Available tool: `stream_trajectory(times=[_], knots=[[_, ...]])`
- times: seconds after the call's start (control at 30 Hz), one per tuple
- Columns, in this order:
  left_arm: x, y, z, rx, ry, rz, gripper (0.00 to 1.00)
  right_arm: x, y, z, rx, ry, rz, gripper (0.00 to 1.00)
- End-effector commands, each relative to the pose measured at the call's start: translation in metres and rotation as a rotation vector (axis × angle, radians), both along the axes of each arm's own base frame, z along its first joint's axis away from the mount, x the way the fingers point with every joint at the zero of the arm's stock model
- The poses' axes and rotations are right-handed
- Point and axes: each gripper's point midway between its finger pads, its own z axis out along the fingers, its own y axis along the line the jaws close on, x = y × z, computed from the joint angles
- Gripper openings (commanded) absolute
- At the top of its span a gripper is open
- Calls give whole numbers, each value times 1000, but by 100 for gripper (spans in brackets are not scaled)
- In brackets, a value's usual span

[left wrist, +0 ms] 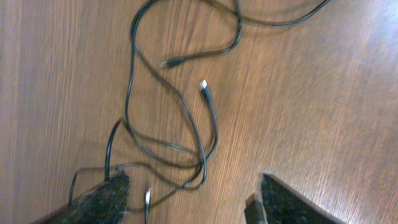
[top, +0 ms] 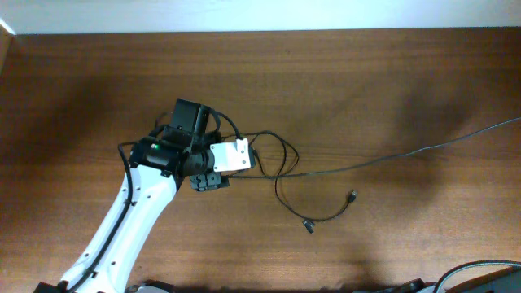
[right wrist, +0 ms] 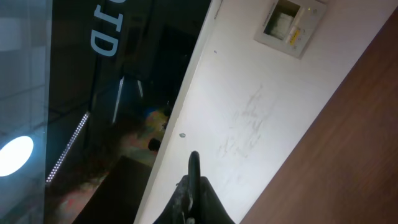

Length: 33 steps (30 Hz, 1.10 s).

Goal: Untangle cables

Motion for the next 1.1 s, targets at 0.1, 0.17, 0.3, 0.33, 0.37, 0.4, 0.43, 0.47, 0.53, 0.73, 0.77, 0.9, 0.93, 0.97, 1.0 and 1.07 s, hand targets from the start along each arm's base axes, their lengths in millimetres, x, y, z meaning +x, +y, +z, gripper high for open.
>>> stream_trajectory(times=[0.1,0.17,0.3,0.33,0.37,0.4,0.43,0.47,0.53,0.73,0.77,0.9,0.93,0.97,1.0,1.07], knots=[[-11,-24,12,-118,-12,-163,0,-2,-3,7,-32,-11,-19,4],[-11,-24,12,-118,-12,-163,0,-2,-3,7,-32,-11,-18,4],[-11,-24,12,-118,-12,-163,0,-2,-3,7,-33,-10,-15,4],[-11,-24,12,-118,-12,-163,0,-2,-3,7,-33,-10,-15,4],[-11,-24,12,-118,-12,-163,0,-2,-3,7,-33,-11,-15,4],[-11,-24,12,-118,-12,-162,16,-2,-3,7,-33,-11,-15,4],[-11,-24,12,-118,-11,-162,31,-2,-3,7,-34,-11,-15,4],[-11,-24,12,-118,-11,-162,37,-2,-3,7,-33,-11,-15,4],[-11,-23,11,-115,-11,-160,59,-2,-3,7,-33,-11,-15,4],[-23,-17,5,-86,46,-151,99,-2,-3,7,-33,-11,-15,4],[-25,-15,4,-80,57,-149,99,-2,-3,7,-33,-11,-15,4],[-25,-15,4,-77,57,-148,70,-2,-3,7,-33,-10,-15,4],[-25,-15,4,-77,56,-148,57,-2,-3,7,-33,-11,-15,4],[-25,-15,4,-77,56,-148,47,-2,-3,7,-33,-11,-15,4],[-25,-15,4,-77,54,-149,32,-2,-3,7,-33,-11,-15,4],[-24,-15,4,-78,52,-148,10,-2,-3,7,-33,-10,-15,4]])
